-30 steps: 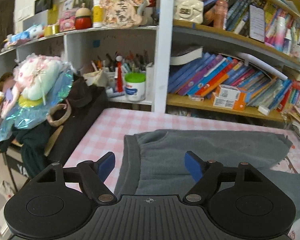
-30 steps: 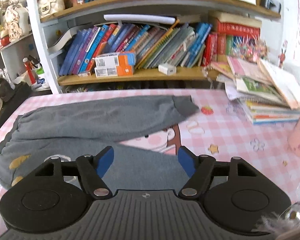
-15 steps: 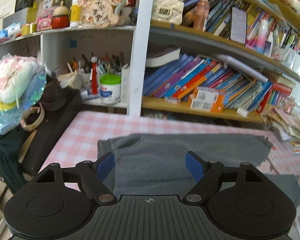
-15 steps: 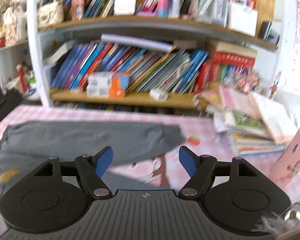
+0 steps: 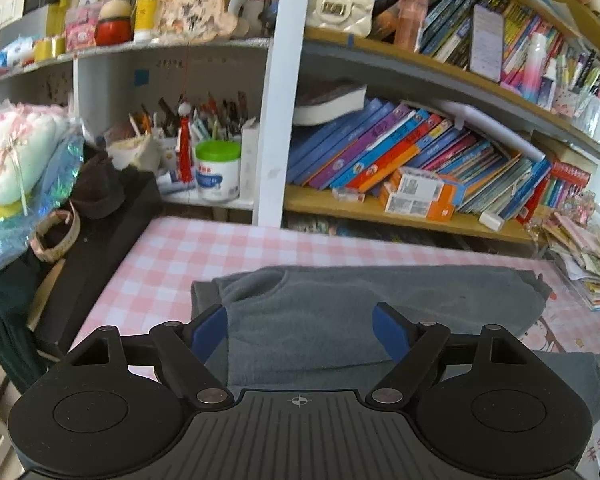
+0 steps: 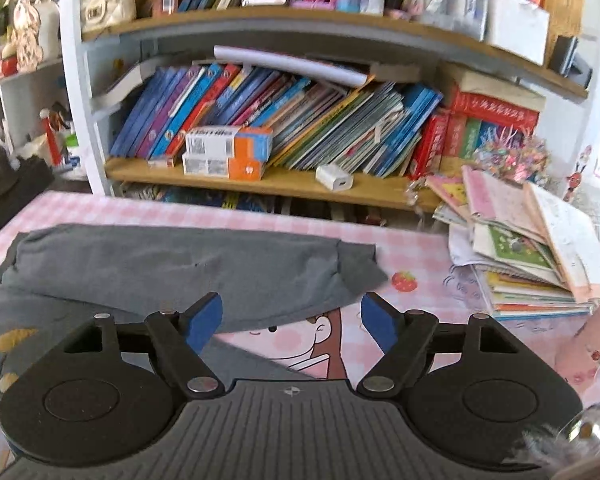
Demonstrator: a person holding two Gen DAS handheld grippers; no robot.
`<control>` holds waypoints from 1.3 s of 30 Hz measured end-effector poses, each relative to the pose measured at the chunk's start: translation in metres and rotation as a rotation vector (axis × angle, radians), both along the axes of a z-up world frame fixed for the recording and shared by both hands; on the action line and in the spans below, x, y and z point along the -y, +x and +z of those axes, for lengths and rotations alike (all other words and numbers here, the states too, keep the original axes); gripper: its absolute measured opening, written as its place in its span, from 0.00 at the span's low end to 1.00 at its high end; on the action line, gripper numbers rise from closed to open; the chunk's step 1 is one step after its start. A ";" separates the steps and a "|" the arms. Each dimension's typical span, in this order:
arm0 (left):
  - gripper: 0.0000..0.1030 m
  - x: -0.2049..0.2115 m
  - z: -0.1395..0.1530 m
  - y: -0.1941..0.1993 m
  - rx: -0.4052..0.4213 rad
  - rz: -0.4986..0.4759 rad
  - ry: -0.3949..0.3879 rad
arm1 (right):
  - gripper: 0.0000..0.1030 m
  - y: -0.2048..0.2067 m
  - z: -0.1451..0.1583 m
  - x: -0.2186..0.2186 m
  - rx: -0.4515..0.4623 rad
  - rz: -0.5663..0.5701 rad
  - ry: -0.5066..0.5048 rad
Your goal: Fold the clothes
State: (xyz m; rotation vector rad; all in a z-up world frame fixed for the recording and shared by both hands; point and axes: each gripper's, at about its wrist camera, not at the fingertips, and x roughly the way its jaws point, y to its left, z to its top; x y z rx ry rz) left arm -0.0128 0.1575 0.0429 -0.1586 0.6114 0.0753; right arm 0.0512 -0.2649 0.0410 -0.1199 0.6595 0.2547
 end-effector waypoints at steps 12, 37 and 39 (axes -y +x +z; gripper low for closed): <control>0.80 0.000 -0.016 0.048 -0.043 -0.033 -0.002 | 0.75 0.053 -0.021 -0.001 -0.061 0.033 -0.049; 0.79 -0.011 -0.087 0.195 -0.182 -0.201 0.074 | 0.75 0.222 -0.095 -0.017 -0.153 0.244 -0.126; 0.79 -0.011 -0.091 0.199 -0.186 -0.234 0.090 | 0.75 0.233 -0.100 -0.018 -0.164 0.265 -0.132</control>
